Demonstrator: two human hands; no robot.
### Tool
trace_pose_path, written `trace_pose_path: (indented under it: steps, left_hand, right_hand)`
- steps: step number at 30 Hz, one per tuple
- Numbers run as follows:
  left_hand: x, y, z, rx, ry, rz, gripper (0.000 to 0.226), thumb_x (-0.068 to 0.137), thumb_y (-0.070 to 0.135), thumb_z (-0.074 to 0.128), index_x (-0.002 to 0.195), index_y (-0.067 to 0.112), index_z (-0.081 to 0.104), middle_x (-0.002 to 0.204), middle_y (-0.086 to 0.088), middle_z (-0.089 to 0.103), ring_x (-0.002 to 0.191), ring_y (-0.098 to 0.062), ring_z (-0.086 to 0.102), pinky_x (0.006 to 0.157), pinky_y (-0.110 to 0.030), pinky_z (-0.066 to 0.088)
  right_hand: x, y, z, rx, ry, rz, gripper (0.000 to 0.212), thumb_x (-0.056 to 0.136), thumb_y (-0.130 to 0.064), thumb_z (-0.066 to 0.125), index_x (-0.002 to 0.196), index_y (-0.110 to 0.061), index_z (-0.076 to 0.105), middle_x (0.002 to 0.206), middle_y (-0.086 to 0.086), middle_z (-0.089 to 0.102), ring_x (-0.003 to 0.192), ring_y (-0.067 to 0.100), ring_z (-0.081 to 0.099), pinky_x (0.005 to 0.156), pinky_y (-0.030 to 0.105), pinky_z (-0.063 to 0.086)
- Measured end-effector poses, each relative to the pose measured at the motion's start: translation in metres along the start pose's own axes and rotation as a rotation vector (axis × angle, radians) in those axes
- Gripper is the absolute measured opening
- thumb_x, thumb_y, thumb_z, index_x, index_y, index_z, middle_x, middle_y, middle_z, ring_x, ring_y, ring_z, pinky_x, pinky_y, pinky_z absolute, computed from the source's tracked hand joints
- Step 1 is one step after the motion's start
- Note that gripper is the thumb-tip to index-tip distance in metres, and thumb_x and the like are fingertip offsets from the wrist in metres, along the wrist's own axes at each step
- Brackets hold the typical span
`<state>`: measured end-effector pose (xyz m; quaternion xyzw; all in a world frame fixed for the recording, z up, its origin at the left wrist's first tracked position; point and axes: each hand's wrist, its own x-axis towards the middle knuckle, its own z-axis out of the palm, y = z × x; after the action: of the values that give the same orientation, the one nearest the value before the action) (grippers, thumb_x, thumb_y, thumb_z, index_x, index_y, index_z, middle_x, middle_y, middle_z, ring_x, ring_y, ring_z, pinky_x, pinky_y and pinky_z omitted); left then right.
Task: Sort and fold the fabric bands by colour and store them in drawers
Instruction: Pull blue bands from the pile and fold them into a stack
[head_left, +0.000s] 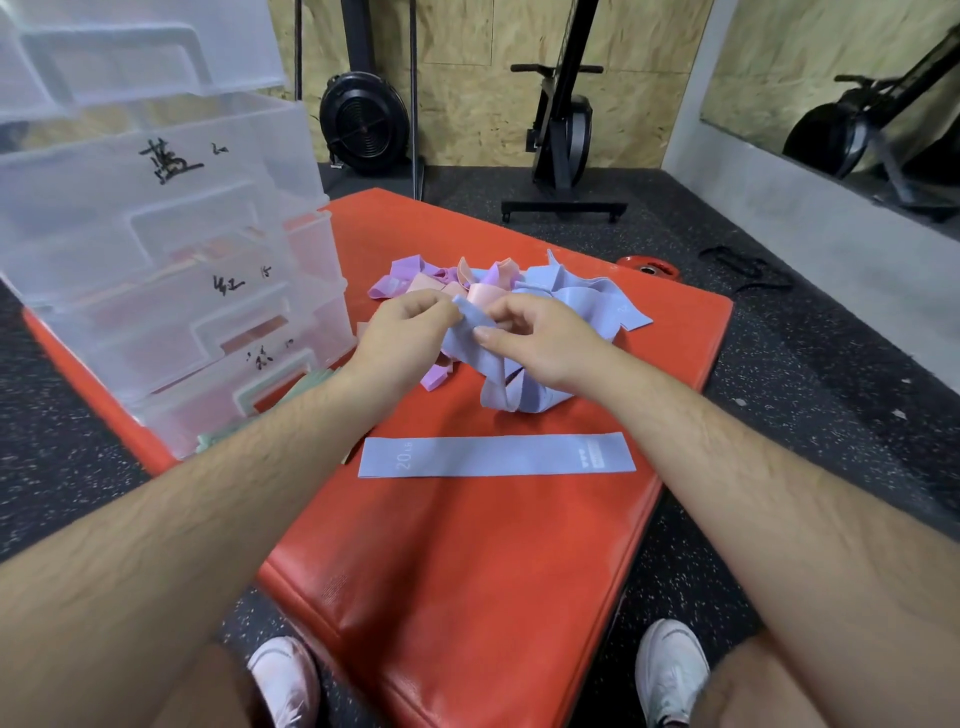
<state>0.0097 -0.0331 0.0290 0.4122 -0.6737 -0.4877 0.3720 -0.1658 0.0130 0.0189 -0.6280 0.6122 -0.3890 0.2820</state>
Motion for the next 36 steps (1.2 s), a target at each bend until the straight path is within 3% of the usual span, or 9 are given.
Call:
trace_pose_path:
  steps: [4,12,15,18,24,26,30,33,36]
  left_hand:
    - [0.002,-0.005,-0.005,0.032,-0.010,0.117,0.025,0.092,0.026,0.067,0.092,0.001,0.067,0.080,-0.007,0.066,0.067,-0.013,0.060,0.067,-0.031,0.054]
    - [0.002,-0.011,-0.014,0.082,0.070,0.119,0.017,0.094,0.024,0.065,0.086,0.008,0.066,0.077,-0.003,0.063,0.066,-0.013,0.057,0.062,-0.030,0.052]
    - [0.000,-0.012,-0.019,0.076,0.118,0.080,0.019,0.095,0.023,0.065,0.078,0.014,0.062,0.072,0.002,0.060,0.063,-0.013,0.054,0.055,-0.021,0.049]
    - [-0.002,-0.013,-0.025,0.046,0.141,0.043,0.022,0.095,0.023,0.065,0.088,0.002,0.063,0.075,-0.004,0.059,0.064,-0.015,0.053,0.049,-0.015,0.043]
    - [-0.002,-0.020,-0.043,-0.025,0.180,-0.026,0.021,0.089,0.033,0.065,0.087,0.012,0.065,0.092,-0.028,0.068,0.072,-0.042,0.064,0.068,-0.049,0.054]
    - [-0.003,-0.020,-0.049,-0.058,0.200,-0.037,0.020,0.093,0.027,0.063,0.091,0.007,0.063,0.088,-0.031,0.068,0.070,-0.041,0.066,0.067,-0.048,0.051]
    - [-0.003,-0.024,-0.054,-0.062,0.210,-0.046,0.017,0.098,0.021,0.060,0.083,0.014,0.062,0.064,-0.005,0.069,0.060,-0.019,0.065,0.066,-0.035,0.049]
    - [-0.004,-0.027,-0.051,-0.069,0.193,-0.039,0.019,0.098,0.021,0.060,0.080,0.015,0.061,0.065,-0.004,0.069,0.065,-0.022,0.065,0.072,-0.039,0.051]
    - [-0.004,-0.025,-0.052,-0.077,0.212,-0.040,0.018,0.099,0.020,0.059,0.082,0.014,0.058,0.058,0.003,0.068,0.056,-0.015,0.065,0.061,-0.029,0.049]
  right_hand:
    - [-0.001,-0.008,0.004,0.012,0.042,-0.007,0.013,0.093,-0.025,0.070,0.084,-0.020,0.062,0.073,-0.007,0.059,0.067,0.009,0.054,0.067,0.032,0.047]
    - [-0.007,-0.008,-0.002,-0.144,-0.093,0.031,0.021,0.091,-0.033,0.073,0.082,-0.017,0.062,0.068,-0.004,0.056,0.060,0.009,0.052,0.057,0.021,0.043]
    - [-0.009,-0.007,-0.008,-0.219,-0.129,0.054,0.026,0.089,-0.035,0.075,0.076,-0.018,0.059,0.066,-0.005,0.053,0.060,0.010,0.050,0.061,0.028,0.042]
    - [-0.011,-0.009,-0.021,-0.325,-0.120,0.074,0.030,0.087,-0.037,0.076,0.073,-0.019,0.057,0.057,-0.012,0.042,0.052,0.005,0.041,0.055,0.022,0.034]
    - [-0.019,0.002,-0.046,-0.529,-0.132,0.120,0.031,0.083,-0.038,0.077,0.088,-0.011,0.063,0.072,-0.007,0.046,0.064,0.012,0.041,0.062,0.030,0.035]
    - [-0.023,0.010,-0.053,-0.578,-0.150,0.146,0.025,0.084,-0.033,0.078,0.086,-0.014,0.062,0.074,-0.006,0.049,0.067,0.013,0.044,0.062,0.030,0.036]
    - [-0.027,0.029,-0.067,-0.609,-0.155,0.206,0.020,0.086,-0.032,0.075,0.090,-0.015,0.065,0.079,-0.005,0.056,0.071,0.015,0.049,0.065,0.032,0.040]
    - [-0.029,0.036,-0.070,-0.637,-0.165,0.212,0.023,0.091,-0.035,0.068,0.087,-0.014,0.058,0.078,-0.004,0.051,0.071,0.017,0.046,0.063,0.034,0.037]
    - [-0.031,0.038,-0.072,-0.547,-0.114,0.187,0.020,0.094,-0.035,0.062,0.091,-0.017,0.056,0.084,-0.004,0.056,0.074,0.015,0.049,0.067,0.032,0.040]
